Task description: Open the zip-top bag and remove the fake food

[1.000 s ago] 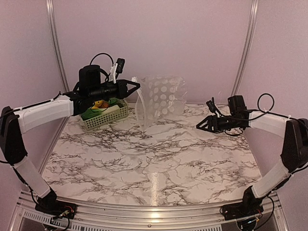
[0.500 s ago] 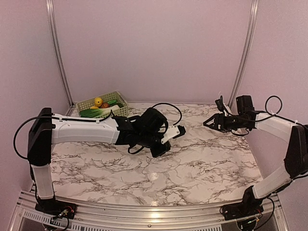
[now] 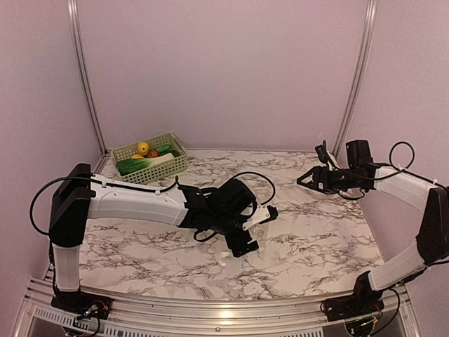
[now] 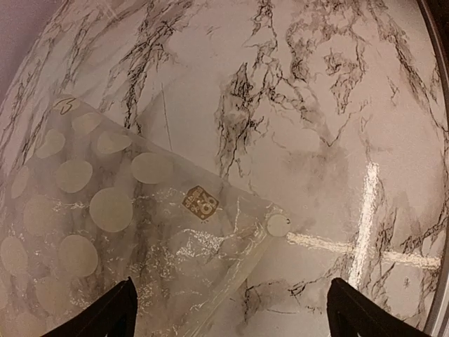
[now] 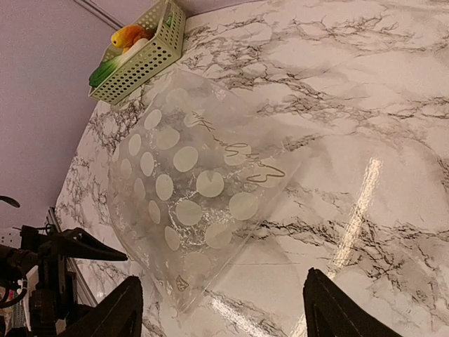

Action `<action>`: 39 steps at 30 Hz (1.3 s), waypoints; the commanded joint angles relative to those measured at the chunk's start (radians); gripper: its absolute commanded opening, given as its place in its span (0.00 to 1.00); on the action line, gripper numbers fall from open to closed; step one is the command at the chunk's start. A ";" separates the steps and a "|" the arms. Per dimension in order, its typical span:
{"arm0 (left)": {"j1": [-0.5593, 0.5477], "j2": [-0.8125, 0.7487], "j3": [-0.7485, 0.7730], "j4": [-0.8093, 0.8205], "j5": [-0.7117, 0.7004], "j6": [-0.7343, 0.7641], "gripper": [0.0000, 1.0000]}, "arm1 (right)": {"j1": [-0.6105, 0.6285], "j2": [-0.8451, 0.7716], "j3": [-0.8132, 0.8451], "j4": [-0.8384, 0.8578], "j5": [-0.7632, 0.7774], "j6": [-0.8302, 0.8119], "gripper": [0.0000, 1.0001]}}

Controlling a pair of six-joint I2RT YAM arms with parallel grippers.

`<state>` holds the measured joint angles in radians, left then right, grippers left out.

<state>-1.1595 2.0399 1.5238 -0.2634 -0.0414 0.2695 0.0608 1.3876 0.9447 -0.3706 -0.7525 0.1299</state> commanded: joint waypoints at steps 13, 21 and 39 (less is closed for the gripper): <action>0.273 -0.509 -0.135 -0.065 0.013 -0.356 0.99 | -0.007 -0.150 0.090 -0.065 -0.022 -0.039 0.99; 0.509 -0.792 -0.371 -0.061 0.024 -0.555 0.99 | -0.007 -0.298 0.008 -0.088 0.074 -0.053 0.99; 0.616 -1.051 -0.854 -0.046 -0.161 -0.902 0.99 | 0.018 -0.651 -0.296 0.022 0.194 0.072 0.99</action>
<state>-0.5484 1.0203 0.6956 -0.3195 -0.1478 -0.5751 0.0654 0.7509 0.6445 -0.3885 -0.5957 0.1833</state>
